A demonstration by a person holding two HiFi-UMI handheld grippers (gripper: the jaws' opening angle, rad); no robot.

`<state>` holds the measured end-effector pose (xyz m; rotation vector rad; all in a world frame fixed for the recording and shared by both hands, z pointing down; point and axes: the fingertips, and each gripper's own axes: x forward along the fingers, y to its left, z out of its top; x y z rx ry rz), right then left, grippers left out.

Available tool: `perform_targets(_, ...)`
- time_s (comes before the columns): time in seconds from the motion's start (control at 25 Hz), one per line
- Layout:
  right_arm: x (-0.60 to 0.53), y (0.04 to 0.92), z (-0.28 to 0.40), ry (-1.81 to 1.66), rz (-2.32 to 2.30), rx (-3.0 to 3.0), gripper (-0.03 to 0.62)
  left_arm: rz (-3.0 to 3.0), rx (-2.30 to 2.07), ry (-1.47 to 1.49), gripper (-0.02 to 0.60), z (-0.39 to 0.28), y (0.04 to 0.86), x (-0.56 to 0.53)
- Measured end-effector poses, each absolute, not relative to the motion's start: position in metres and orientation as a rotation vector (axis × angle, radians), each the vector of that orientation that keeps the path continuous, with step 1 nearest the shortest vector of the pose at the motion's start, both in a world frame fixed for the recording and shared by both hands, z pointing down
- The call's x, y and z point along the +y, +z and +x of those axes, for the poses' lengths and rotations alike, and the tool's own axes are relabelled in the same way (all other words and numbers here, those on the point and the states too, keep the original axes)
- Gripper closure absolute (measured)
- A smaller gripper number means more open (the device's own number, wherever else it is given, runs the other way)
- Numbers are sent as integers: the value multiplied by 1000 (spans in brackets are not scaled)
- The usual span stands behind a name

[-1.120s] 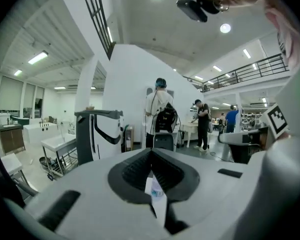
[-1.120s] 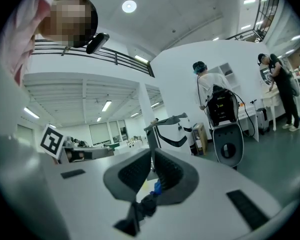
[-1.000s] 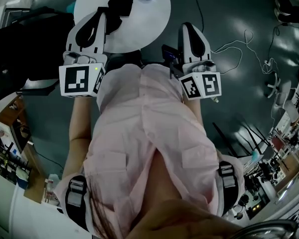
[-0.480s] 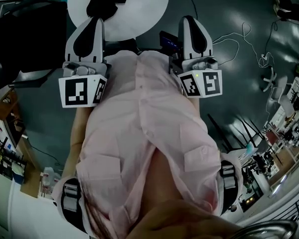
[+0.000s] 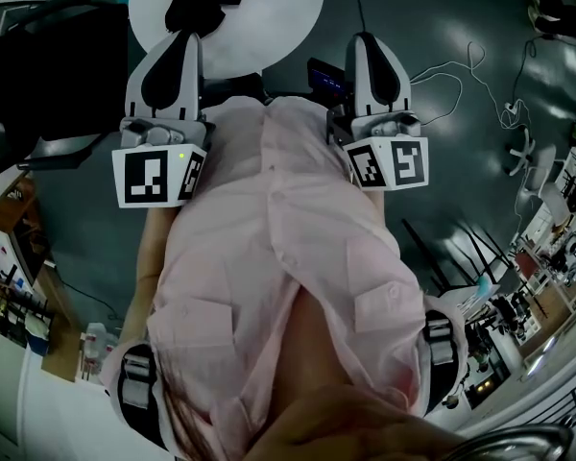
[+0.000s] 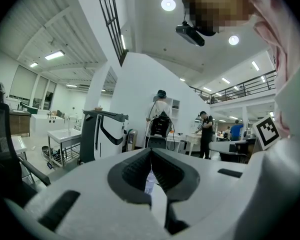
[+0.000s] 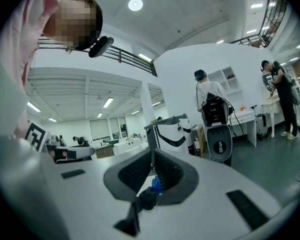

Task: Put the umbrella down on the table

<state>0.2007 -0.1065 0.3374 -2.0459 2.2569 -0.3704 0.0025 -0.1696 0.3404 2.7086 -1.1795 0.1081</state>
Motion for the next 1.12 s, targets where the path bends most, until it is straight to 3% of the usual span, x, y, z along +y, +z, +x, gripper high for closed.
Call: perform_targets(1.12,-104,340,195,-345,-2019,2307,554,2681,-1216,106,561,0,346,-165)
